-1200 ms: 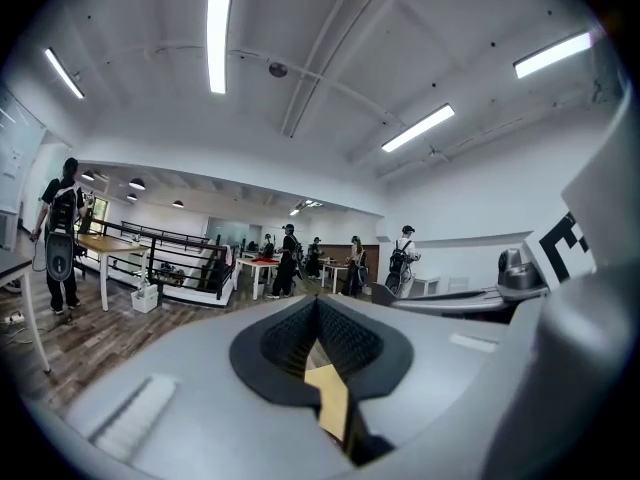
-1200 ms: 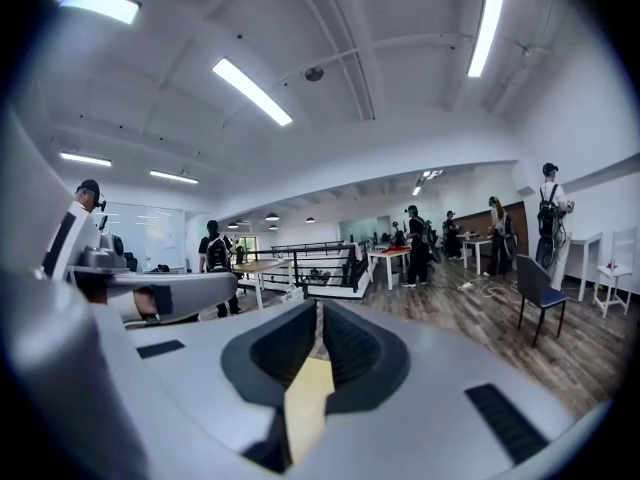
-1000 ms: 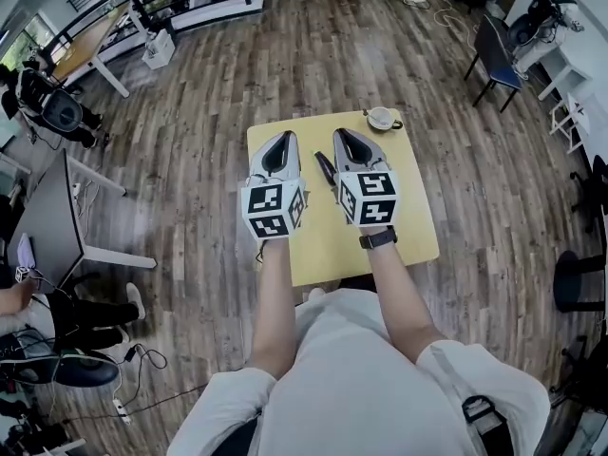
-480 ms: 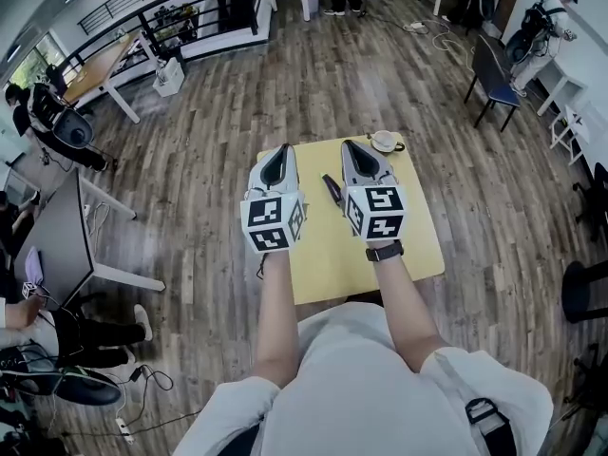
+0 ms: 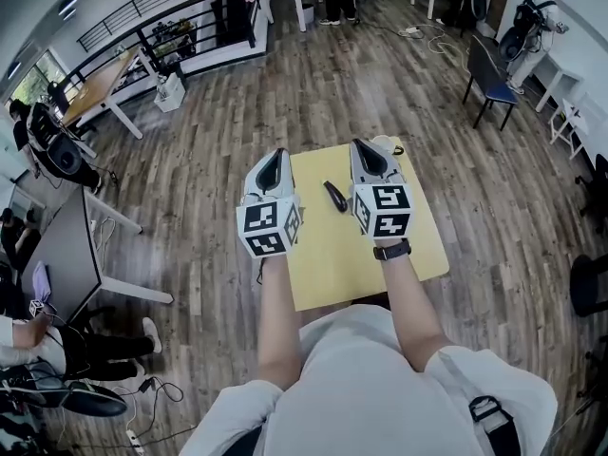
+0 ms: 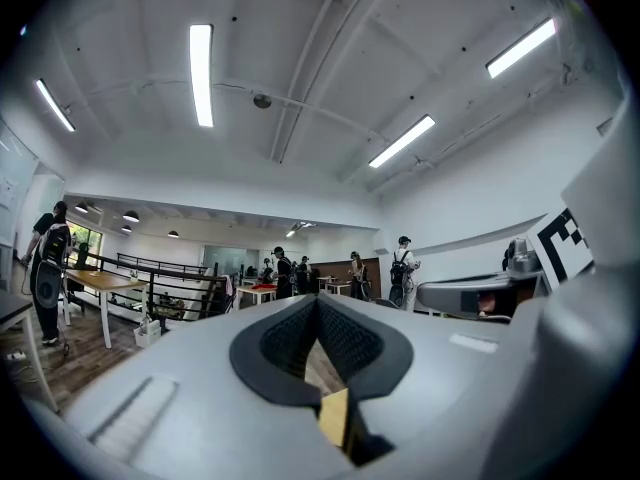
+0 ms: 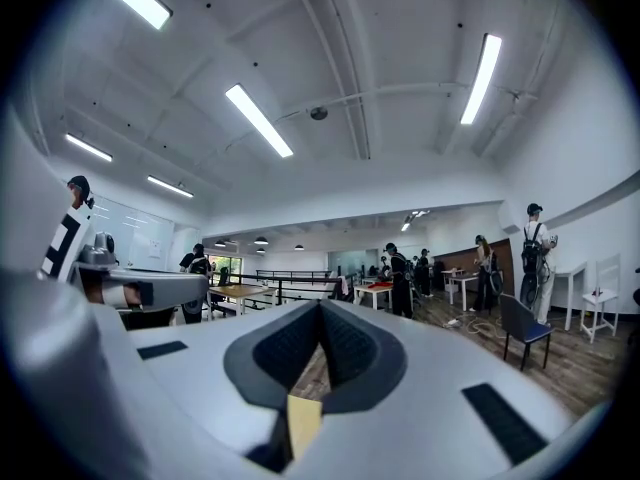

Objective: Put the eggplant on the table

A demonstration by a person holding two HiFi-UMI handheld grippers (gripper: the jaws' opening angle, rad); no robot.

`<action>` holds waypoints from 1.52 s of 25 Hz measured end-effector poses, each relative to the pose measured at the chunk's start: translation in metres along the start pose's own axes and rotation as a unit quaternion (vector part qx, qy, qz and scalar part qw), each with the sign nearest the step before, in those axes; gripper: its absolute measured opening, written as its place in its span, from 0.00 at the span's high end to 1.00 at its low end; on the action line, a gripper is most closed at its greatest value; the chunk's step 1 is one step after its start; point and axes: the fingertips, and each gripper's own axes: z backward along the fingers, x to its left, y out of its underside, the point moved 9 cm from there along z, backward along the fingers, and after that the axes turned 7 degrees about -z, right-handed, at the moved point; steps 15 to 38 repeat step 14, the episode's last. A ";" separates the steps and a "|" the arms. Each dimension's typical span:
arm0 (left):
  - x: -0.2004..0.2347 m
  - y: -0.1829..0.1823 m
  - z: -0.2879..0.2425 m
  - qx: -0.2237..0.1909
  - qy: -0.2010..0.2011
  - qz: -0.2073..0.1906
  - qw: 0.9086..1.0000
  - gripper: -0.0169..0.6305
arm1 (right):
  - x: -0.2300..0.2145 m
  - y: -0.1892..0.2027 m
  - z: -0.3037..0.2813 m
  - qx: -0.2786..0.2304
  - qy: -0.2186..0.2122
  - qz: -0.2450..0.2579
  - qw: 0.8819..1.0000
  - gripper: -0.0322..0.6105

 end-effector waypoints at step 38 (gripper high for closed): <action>-0.006 0.009 -0.003 0.007 -0.005 0.004 1.000 0.96 | -0.016 0.009 0.004 0.013 0.009 0.006 1.000 0.93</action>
